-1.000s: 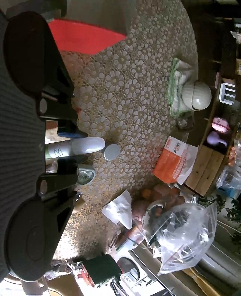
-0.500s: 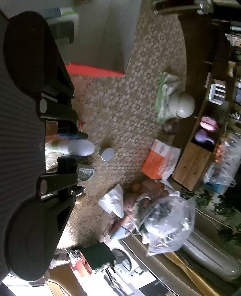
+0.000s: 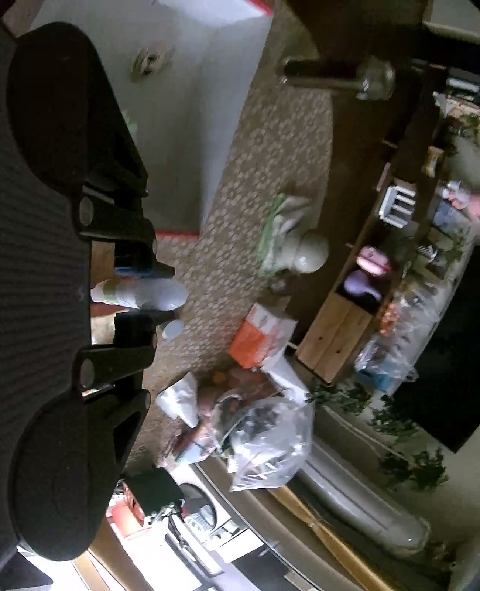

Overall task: Organize objects
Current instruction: 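Carry the tube and pink item into the shoebox and release both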

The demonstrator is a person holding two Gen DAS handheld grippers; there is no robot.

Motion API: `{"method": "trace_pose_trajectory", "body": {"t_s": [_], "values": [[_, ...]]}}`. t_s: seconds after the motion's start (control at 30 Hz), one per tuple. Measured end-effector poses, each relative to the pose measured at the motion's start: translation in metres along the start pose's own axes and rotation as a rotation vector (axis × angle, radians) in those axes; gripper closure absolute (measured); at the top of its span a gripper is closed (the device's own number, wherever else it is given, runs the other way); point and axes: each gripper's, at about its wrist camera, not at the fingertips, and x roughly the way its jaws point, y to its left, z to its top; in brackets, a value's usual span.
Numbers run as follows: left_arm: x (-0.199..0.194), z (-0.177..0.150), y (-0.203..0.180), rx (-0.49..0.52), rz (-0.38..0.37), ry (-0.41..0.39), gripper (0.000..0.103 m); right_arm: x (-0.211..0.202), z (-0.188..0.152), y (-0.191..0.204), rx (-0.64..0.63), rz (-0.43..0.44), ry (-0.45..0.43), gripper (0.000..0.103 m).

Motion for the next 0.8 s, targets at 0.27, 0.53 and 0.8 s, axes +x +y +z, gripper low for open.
{"method": "trace_pose_trajectory", "body": {"t_s": [0.27, 0.53, 0.8], "values": [[-0.045, 0.015, 0.053, -0.027, 0.059, -0.062, 0.087, 0.018, 0.022, 0.060, -0.092, 0.066, -0.006, 0.100], [-0.067, 0.019, 0.108, -0.035, 0.156, -0.060, 0.087, 0.050, 0.031, 0.117, -0.132, 0.166, 0.040, 0.100], [-0.054, 0.014, 0.144, 0.030, 0.268, -0.015, 0.087, 0.090, 0.029, 0.164, -0.172, 0.206, 0.104, 0.101]]}}
